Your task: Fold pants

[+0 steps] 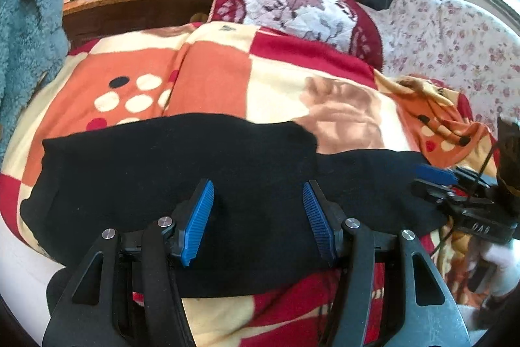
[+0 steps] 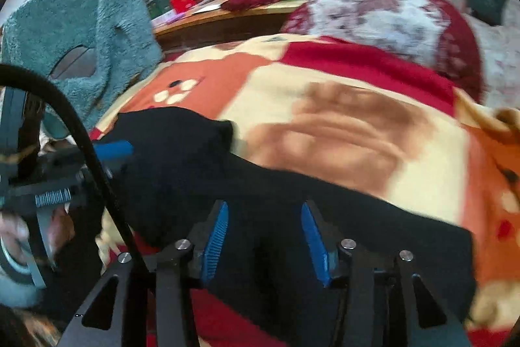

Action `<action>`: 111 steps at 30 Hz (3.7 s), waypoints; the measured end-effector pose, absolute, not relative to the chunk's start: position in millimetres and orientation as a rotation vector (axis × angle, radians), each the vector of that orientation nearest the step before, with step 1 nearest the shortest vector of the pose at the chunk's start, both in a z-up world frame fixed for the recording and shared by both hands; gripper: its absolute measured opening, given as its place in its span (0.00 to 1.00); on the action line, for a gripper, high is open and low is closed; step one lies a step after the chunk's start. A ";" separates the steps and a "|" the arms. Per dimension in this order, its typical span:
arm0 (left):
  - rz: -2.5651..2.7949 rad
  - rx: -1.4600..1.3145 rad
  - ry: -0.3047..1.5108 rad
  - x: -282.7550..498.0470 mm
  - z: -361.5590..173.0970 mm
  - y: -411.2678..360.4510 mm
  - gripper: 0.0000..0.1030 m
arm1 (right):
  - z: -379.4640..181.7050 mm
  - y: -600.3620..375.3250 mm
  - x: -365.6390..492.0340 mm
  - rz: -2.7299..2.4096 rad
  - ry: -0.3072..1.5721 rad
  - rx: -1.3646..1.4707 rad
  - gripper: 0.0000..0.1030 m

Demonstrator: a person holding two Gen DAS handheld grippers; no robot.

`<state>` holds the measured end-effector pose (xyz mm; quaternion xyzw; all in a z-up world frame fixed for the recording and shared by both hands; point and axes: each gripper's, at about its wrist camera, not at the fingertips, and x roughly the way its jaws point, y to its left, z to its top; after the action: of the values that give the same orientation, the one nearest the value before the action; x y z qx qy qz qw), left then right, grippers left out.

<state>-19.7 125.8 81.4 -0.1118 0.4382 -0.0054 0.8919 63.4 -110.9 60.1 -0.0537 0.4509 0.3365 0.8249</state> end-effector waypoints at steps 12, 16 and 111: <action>-0.252 -0.266 0.965 -12.1 76.5 70.0 0.56 | 34.0 -267.9 44.6 0.411 1.147 0.310 0.47; -0.291 -0.222 0.990 -9.7 72.7 49.5 0.56 | 25.9 -257.6 45.1 0.426 1.187 0.337 0.47; -0.263 -0.254 0.966 21.8 75.1 77.8 0.56 | 24.0 -216.4 24.5 0.491 1.210 0.411 0.54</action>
<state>21.8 77.8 75.1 -0.1216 0.4619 -0.1259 0.8695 24.5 -216.4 24.0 0.1896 0.5588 0.2268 0.7748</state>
